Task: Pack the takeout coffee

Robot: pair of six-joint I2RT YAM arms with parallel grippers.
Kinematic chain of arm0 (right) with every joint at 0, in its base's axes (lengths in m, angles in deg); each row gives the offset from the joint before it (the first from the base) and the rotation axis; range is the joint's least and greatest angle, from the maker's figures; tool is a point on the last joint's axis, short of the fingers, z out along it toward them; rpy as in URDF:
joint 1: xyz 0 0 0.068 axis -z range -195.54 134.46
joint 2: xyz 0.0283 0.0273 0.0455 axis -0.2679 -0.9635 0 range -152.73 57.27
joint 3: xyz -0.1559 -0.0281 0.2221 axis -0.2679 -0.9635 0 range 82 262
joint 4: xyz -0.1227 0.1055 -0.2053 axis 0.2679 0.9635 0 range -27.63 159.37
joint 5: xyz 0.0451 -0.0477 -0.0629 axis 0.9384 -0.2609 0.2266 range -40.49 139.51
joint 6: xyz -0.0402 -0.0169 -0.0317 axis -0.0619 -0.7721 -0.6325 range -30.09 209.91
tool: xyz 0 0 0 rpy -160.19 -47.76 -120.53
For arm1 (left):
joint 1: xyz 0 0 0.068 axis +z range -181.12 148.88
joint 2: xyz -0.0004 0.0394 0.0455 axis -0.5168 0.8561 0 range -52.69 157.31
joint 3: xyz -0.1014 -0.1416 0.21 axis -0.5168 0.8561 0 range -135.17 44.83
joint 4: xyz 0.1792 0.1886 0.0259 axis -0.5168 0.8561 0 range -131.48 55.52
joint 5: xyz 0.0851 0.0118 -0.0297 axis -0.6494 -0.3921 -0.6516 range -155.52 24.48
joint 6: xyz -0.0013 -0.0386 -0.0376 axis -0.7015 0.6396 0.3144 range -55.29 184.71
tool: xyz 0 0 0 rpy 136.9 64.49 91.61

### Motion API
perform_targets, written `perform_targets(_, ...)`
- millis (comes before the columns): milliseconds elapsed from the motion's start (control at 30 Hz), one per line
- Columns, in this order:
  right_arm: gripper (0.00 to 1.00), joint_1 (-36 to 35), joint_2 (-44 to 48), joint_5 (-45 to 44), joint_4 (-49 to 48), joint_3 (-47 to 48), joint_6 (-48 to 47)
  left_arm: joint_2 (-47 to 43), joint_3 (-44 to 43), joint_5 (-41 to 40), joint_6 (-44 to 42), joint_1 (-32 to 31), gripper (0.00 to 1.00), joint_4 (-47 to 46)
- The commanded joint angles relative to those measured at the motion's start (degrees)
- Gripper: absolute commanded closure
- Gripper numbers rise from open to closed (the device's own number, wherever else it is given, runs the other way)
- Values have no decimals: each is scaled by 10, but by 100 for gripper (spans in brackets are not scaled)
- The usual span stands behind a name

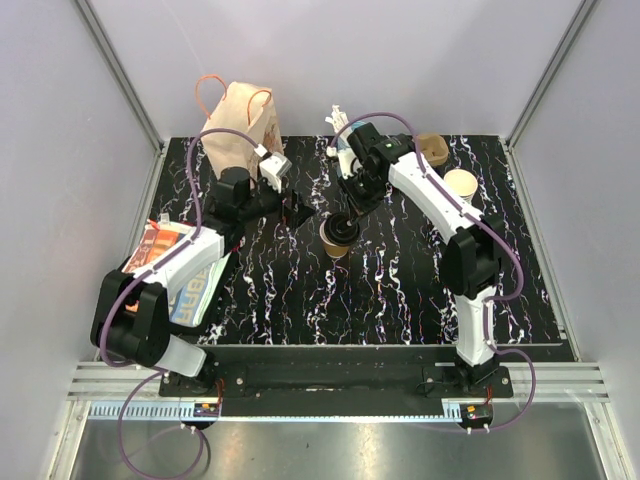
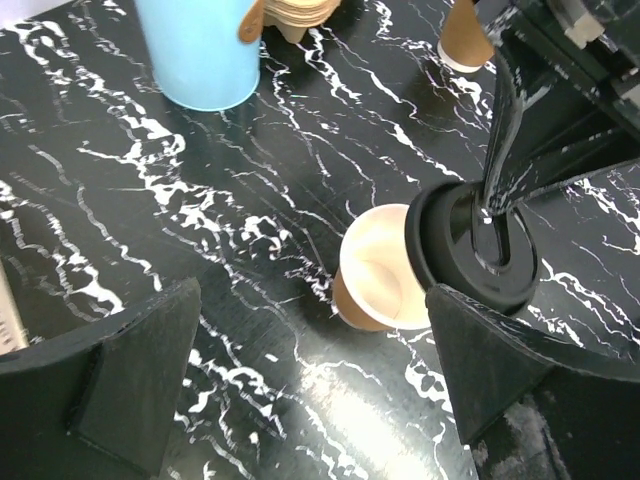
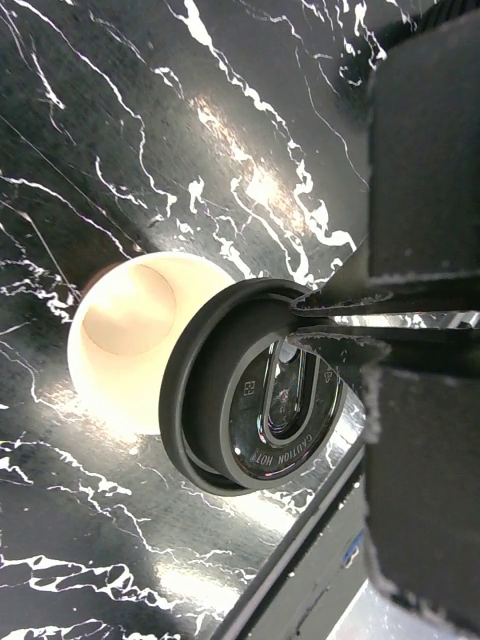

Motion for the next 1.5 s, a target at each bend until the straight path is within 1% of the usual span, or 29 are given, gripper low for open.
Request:
perform_targets(0, 100, 0, -15, 13, 14, 37, 14, 11, 5, -9, 9, -18, 1, -84)
perform_targets(267, 100, -1, -58, -18, 12, 81, 24, 7, 15, -14, 11, -30, 1, -96)
perform_targets(433, 100, -1, -69, -30, 12, 78, 26, 18, -8, -24, -10, -31, 2, -51)
perform_targets(567, 100, -2, -67, -42, 8, 72, 24, 28, -4, -25, -11, -31, 2, -59)
perform_targets(800, 100, -8, -77, -33, 9, 87, 25, 50, -3, -14, -1, -36, 3, -75)
perform_targets(1100, 100, -22, -102, -34, 19, 108, 25, 49, 5, -7, 3, -41, 3, -81)
perform_targets(1367, 100, -22, -97, -47, 18, 101, 24, 55, 7, 1, -1, -46, 4, -80)
perform_targets(1467, 100, -22, -92, -39, 19, 106, 25, 57, 8, 1, 0, -46, 5, -81)
